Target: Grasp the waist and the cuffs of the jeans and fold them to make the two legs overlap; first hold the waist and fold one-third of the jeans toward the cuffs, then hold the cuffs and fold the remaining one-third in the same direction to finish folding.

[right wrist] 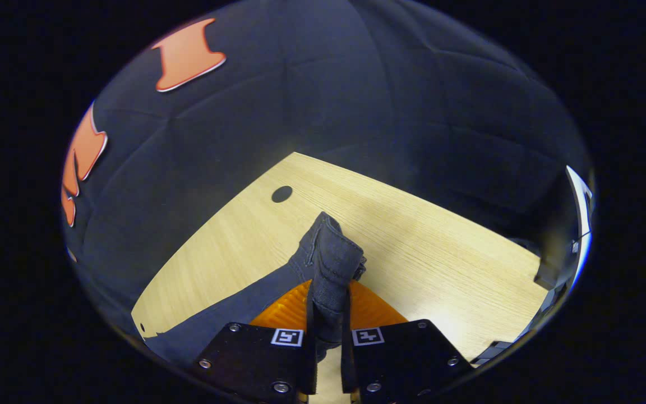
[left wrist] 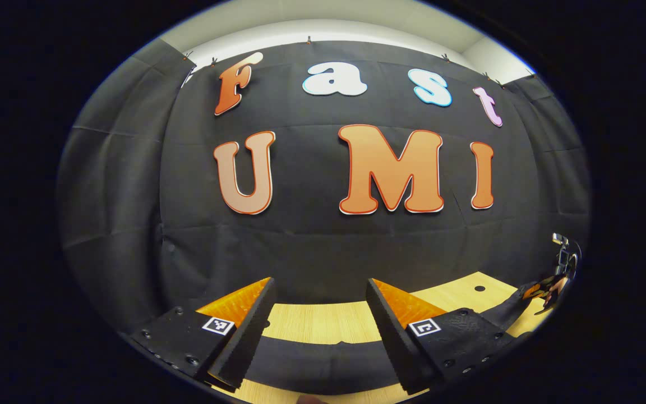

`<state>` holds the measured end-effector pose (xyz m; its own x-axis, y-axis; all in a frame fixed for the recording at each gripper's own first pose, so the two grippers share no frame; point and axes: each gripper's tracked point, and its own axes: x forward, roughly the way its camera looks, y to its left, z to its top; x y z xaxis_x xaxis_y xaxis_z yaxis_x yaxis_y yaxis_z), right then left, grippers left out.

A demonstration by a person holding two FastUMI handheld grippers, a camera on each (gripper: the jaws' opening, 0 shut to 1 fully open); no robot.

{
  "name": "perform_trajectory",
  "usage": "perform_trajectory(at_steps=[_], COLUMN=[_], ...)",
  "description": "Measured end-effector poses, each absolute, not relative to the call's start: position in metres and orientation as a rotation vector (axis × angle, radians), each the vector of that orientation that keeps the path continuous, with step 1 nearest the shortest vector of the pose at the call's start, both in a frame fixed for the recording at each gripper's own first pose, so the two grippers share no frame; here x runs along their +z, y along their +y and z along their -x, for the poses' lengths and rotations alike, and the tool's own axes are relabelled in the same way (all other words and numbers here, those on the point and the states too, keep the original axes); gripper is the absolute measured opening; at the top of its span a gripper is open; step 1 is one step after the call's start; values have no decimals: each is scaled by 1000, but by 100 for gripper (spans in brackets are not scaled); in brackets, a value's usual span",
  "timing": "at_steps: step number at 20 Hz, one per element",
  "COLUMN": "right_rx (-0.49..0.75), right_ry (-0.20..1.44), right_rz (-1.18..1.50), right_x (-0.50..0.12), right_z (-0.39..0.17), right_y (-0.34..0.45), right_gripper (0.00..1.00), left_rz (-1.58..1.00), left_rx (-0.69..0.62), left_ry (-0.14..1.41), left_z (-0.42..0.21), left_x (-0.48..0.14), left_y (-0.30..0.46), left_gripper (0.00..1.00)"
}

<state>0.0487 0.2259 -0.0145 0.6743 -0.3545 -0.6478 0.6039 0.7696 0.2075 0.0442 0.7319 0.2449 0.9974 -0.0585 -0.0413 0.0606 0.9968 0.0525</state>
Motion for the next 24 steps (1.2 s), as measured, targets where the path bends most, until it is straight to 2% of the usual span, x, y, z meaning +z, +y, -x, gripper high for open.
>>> perform_trajectory(at_steps=[3, 4, 13, 19, 24], right_rx=[-528, -512, -368, -251, -160], right_ry=[576, 562, 501, 480, 515], right_rz=[-351, -327, -93, 35, 67], right_x=[13, 23, 93, 101, 83], right_z=[-50, -51, -64, -81, -83], right_y=[248, 257, 357, 426, 480], right_gripper=[17, 17, 17, 17, 17], left_rz=[-36, -28, 41, 62, 75], left_rx=[-77, -76, -26, 6, 44], left_ry=[34, 37, 71, 86, 102], left_z=[-36, -33, -19, -15, -8], left_x=[243, 242, 223, 217, 210], left_y=[746, 752, 807, 833, 855], left_gripper=[94, 97, 97, 98, 98])
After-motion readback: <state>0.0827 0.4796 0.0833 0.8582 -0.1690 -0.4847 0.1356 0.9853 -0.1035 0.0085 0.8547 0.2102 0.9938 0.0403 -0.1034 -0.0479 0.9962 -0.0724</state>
